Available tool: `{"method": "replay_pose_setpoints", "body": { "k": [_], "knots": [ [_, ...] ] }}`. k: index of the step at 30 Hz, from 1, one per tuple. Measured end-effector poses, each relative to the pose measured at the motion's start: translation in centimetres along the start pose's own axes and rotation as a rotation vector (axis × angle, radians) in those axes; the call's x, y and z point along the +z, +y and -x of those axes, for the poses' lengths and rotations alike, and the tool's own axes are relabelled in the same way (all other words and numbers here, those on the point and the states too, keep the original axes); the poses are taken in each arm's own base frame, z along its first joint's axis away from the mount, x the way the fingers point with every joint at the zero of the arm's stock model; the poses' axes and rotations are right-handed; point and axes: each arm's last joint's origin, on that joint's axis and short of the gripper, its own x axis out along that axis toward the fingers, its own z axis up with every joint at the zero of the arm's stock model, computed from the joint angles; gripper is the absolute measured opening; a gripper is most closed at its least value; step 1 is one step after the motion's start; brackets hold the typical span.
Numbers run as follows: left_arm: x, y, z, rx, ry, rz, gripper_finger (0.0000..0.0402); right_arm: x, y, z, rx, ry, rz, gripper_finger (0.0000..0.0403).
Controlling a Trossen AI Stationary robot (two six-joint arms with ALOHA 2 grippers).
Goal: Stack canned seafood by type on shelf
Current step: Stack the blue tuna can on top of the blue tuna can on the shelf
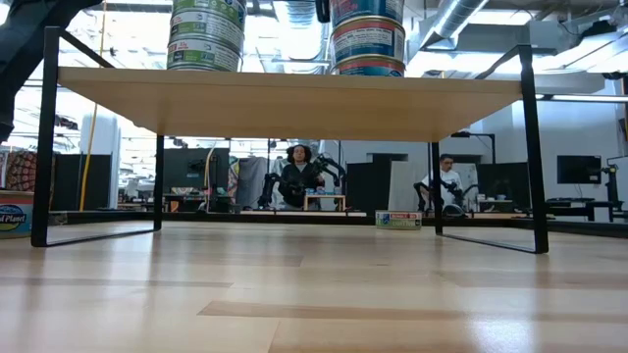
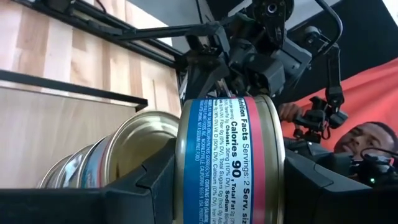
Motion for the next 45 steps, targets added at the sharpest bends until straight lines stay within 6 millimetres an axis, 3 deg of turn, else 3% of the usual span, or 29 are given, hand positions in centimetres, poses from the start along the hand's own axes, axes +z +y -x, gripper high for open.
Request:
{"method": "replay_pose_setpoints", "body": {
  "k": [7,23,32,38,45],
  "knots": [
    [-0.1,0.1,0.1,0.033,0.003,0.001,0.0207,0.0,0.0,0.0,0.000,0.000,-0.001,0.0301],
    [-0.1,0.4,0.1,0.084,-0.004,-0.153,0.0324,0.0,0.0,0.0,0.000,0.000,-0.009,0.0301],
    [0.1,-0.9,1.8,0.102,-0.026,-0.263,0.0329,0.0,0.0,0.0,0.000,0.000,-0.009,0.0301],
    [-0.4,-0.8,1.7,0.126,0.005,-0.235,0.0328,0.0,0.0,0.0,-0.002,0.002,-0.010,0.0301],
    [-0.2,-1.0,2.1,0.181,-0.010,-0.342,0.0328,0.0,0.0,0.0,-0.002,0.002,-0.012,0.0301]
  ]
}}
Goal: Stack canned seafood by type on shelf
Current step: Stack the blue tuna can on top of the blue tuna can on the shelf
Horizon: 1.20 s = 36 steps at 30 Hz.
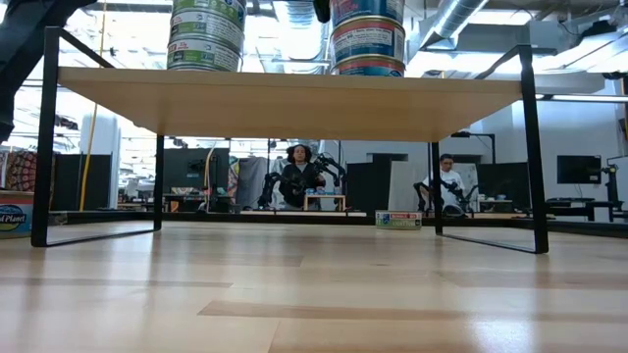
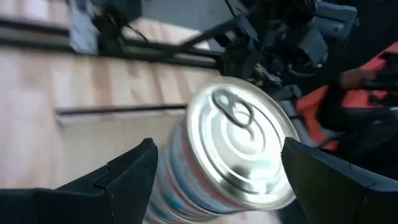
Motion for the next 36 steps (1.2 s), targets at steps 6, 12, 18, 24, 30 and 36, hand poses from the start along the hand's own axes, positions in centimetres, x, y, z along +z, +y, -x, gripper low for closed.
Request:
{"method": "replay_pose_setpoints", "body": {
  "k": [6,12,18,24,30,36],
  "knots": [
    [1.2,-2.5,3.4,0.231,-0.091,-0.246,0.0328,0.0,0.1,0.0,-0.001,0.001,0.000,0.0301],
    [0.5,-7.2,7.1,0.465,-0.043,-0.368,0.0327,-1.0,-0.1,-0.3,-0.019,0.021,0.009,0.0301],
    [-2.1,-12.5,7.9,0.580,0.075,-0.358,0.0327,-1.9,-0.3,-0.4,-0.038,0.041,0.007,0.0301],
    [-6.4,-17.0,6.5,0.643,0.161,-0.358,0.0327,-1.8,-0.4,-0.4,-0.034,0.040,-0.020,0.0301],
    [-11.5,-20.3,7.4,0.614,0.129,-0.280,0.0327,-1.6,-0.5,0.2,-0.004,0.038,-0.065,0.0301],
    [-16.6,-21.9,7.2,0.495,0.176,-0.178,0.0327,-0.8,-0.9,0.0,0.005,0.018,-0.145,0.0301]
  ]
}}
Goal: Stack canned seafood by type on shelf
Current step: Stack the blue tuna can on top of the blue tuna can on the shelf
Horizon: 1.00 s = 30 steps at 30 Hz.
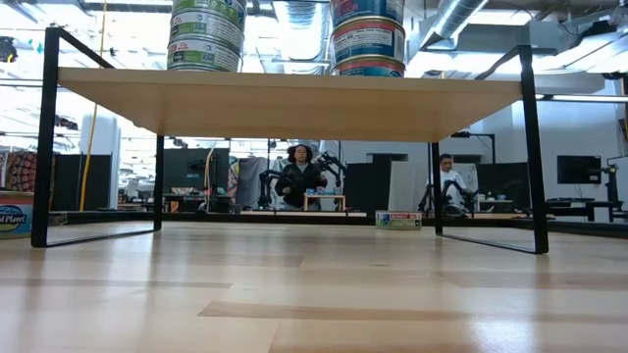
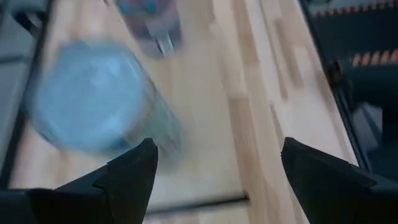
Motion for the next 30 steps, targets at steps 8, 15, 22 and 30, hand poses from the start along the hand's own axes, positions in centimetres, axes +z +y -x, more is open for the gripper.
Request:
{"method": "replay_pose_setpoints", "body": {
  "k": [8,15,22,30],
  "knots": [
    [-5.8,-2.8,-3.5,0.010,0.263,0.053,0.0327,0.9,-0.1,-1.4,-0.022,-0.015,-0.094,0.0301],
    [-9.7,-5.6,-6.1,0.063,0.435,0.037,0.0327,1.8,0.3,-1.9,-0.001,-0.046,-0.140,0.0301],
    [-12.2,-9.8,-7.4,0.162,0.442,-0.122,0.0327,2.3,0.9,-1.7,0.033,-0.077,-0.150,0.0301],
    [-15.3,-14.4,-11.9,0.306,0.603,-0.252,0.0327,2.4,0.9,-1.7,0.033,-0.079,-0.156,0.0301]
  ]
}}
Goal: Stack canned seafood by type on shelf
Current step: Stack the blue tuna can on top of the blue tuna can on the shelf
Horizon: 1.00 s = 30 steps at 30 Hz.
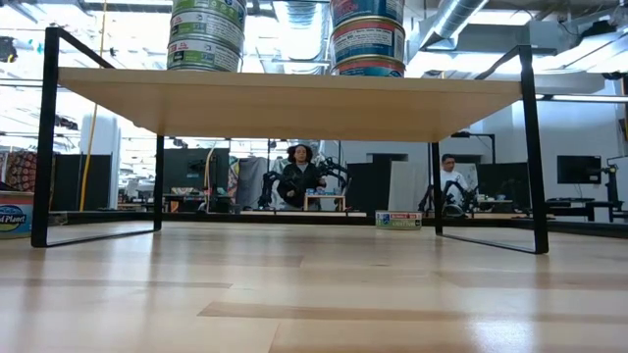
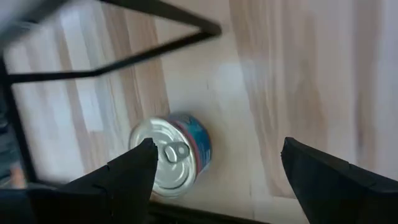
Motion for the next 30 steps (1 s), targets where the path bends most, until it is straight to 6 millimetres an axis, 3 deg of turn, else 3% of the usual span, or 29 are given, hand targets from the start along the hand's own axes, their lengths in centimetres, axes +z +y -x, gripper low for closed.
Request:
{"method": "replay_pose_setpoints", "body": {
  "k": [5,9,20,30],
  "knots": [
    [0.5,-2.6,-3.0,0.105,0.118,-0.058,0.0327,0.0,0.0,0.0,0.001,0.000,0.002,0.0301],
    [0.1,-3.2,-4.9,0.154,0.156,-0.072,0.0322,0.1,0.1,0.0,0.004,-0.003,0.012,0.0301],
    [-1.8,-1.0,-6.0,0.130,0.128,0.059,0.0241,0.5,0.5,0.0,0.026,-0.029,0.022,0.0301],
    [-3.3,-0.8,-8.3,0.120,0.157,-0.004,0.0180,0.5,0.5,0.0,0.026,-0.029,0.025,0.0301]
  ]
}}
